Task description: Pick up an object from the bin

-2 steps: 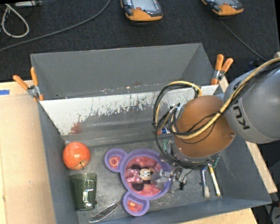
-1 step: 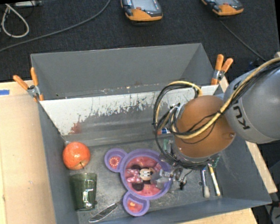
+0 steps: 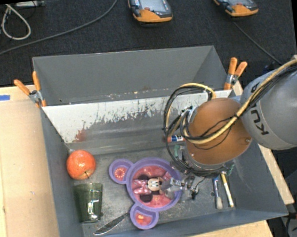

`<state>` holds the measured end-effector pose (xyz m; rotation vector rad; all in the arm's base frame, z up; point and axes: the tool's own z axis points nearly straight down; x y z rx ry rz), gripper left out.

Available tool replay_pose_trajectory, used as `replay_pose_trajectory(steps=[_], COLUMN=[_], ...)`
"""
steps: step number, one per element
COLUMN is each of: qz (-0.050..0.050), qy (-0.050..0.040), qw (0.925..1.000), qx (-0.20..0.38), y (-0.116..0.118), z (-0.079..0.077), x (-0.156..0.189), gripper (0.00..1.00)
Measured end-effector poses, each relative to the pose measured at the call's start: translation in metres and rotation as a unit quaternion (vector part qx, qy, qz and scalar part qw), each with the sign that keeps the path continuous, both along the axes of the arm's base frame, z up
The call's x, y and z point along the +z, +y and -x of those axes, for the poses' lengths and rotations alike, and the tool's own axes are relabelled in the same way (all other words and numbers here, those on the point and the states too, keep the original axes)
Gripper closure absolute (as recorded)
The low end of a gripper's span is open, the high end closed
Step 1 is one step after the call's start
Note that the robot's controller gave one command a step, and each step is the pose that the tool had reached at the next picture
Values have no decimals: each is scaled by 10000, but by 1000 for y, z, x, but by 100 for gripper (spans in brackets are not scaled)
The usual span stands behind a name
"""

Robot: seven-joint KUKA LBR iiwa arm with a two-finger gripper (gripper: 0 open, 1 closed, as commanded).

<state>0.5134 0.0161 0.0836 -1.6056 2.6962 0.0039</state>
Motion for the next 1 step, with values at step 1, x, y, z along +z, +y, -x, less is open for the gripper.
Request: replay_pose_trajectory(steps=[1], qz=[-2], qy=[-4], qw=[10000], qx=[-1], y=[1], z=[0], x=[12], gripper=[100])
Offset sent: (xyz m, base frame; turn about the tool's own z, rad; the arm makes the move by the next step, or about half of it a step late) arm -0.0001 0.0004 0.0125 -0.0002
